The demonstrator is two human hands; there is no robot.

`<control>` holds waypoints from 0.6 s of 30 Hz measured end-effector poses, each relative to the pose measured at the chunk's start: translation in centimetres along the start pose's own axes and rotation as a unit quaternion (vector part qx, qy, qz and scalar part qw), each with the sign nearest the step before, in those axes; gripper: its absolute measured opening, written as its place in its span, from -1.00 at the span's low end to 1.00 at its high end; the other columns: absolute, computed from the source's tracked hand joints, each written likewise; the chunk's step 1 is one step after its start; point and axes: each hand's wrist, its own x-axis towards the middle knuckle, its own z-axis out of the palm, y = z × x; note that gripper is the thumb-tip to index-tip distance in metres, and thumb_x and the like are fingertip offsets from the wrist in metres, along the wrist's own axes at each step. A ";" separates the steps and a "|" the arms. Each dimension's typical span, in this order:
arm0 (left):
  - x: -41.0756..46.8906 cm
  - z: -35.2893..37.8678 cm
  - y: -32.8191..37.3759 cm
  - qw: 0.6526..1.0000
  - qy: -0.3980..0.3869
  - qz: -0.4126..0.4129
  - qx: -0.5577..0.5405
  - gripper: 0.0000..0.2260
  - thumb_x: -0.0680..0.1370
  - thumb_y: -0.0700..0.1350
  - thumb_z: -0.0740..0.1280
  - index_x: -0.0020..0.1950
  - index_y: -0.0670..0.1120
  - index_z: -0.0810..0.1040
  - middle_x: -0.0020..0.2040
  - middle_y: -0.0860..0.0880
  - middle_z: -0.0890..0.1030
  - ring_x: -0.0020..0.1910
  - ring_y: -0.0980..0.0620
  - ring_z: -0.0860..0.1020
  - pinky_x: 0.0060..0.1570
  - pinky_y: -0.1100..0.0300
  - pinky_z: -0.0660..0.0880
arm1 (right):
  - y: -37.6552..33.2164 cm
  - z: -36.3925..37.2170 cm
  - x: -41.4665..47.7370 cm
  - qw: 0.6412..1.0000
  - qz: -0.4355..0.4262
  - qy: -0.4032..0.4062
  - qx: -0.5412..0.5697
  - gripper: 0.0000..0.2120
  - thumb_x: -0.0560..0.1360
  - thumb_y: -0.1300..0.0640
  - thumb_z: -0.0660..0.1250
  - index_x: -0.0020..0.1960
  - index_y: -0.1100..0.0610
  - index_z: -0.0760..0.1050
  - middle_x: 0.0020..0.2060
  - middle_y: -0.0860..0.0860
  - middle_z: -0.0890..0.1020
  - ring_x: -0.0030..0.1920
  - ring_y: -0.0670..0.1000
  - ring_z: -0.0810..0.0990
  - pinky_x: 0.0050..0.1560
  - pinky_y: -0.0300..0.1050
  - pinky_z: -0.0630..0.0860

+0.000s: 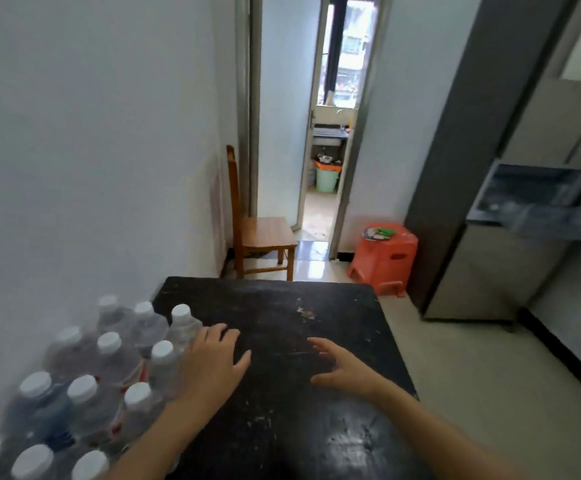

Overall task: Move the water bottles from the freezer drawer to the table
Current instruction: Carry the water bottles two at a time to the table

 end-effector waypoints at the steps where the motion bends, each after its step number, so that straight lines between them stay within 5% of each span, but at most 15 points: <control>1: -0.7 0.0 1.0 0.999 -0.007 0.035 -0.011 -0.56 0.55 0.11 0.18 0.40 -0.01 0.33 0.42 -0.01 0.32 0.41 0.03 0.24 0.36 0.14 0.22 | 0.4 -0.3 -2.8 0.999 0.010 0.039 -0.003 -0.37 0.45 0.26 0.37 0.42 0.01 0.19 0.36 0.02 0.32 0.34 -0.07 0.28 0.13 -0.34 0.31; 9: -7.5 0.5 4.6 0.975 -0.059 0.197 -0.089 -0.59 0.53 0.06 0.26 0.34 -0.05 0.41 0.33 -0.02 0.43 0.34 0.01 0.32 0.29 0.15 0.30 | 2.3 2.9 -20.9 0.959 0.114 0.258 -0.038 -0.47 0.47 0.19 0.35 0.39 0.04 0.28 0.34 0.00 0.37 0.30 -0.09 0.35 0.15 -0.44 0.27; 13: -10.8 -0.7 7.8 0.942 -0.069 0.287 -0.162 -0.65 0.47 -0.04 0.38 0.20 -0.17 0.54 0.21 -0.14 0.54 0.26 -0.14 0.42 0.21 -0.01 0.39 | 2.1 4.8 -29.4 0.933 0.160 0.309 -0.088 -0.50 0.47 0.17 0.34 0.38 0.06 0.31 0.33 -0.01 0.36 0.35 -0.07 0.32 0.18 -0.40 0.19; 18: -13.8 -2.7 12.5 0.908 -0.070 0.356 -0.208 -0.52 0.37 0.06 0.19 0.15 -0.20 0.57 0.16 -0.17 0.57 0.22 -0.18 0.44 0.16 -0.04 0.40 | 2.0 5.3 -37.6 0.894 0.208 0.373 -0.135 -0.49 0.48 0.11 0.34 0.39 0.09 0.31 0.33 0.00 0.38 0.34 -0.06 0.33 0.23 -0.38 0.17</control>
